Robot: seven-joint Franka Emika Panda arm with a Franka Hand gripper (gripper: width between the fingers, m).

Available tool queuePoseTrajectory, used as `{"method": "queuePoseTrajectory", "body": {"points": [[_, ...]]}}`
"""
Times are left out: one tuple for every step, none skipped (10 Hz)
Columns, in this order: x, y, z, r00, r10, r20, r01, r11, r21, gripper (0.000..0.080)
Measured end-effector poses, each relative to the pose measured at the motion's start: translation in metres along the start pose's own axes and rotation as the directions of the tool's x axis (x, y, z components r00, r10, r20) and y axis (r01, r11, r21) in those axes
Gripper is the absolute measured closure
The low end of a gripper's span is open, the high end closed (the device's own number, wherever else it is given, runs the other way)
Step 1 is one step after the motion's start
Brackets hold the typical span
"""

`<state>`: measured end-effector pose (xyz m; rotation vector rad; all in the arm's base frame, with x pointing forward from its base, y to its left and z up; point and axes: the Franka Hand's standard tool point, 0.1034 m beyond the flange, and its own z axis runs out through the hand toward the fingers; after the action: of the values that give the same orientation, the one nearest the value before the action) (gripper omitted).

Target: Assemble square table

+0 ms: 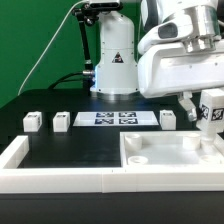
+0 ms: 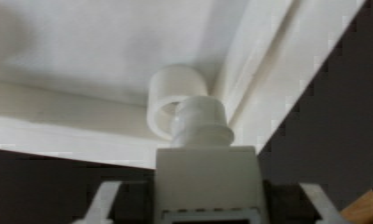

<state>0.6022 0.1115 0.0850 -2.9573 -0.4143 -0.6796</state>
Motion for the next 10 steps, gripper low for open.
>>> {"method": "queuePoseTrajectory", "body": {"points": [[0.008,0.003,0.004,1.0,0.004,-0.008,-0.004,1.0,-0.001,0.0509],[0.011,0.004,0.007,1.0,0.004,-0.012,-0.004,1.0,-0.001,0.0509],[0.012,0.005,0.011,1.0,0.006,-0.012,-0.006,1.0,0.0,0.0509],[0.011,0.005,0.015,1.0,0.008,-0.009,-0.008,1.0,0.002,0.0509],[0.009,0.005,0.018,1.0,0.008,-0.006,-0.008,1.0,0.003,0.0509],[0.007,0.003,0.02,1.0,0.007,-0.005,-0.007,1.0,0.004,0.0509],[0.004,0.003,0.023,1.0,0.008,-0.001,-0.008,1.0,0.005,0.0509],[0.003,0.003,0.024,1.0,0.008,-0.001,-0.008,1.0,0.005,0.0509],[0.001,0.003,0.024,1.0,0.008,0.001,-0.008,1.0,0.005,0.0509],[-0.001,0.002,0.025,1.0,0.008,0.001,-0.008,1.0,0.005,0.0509]]}}
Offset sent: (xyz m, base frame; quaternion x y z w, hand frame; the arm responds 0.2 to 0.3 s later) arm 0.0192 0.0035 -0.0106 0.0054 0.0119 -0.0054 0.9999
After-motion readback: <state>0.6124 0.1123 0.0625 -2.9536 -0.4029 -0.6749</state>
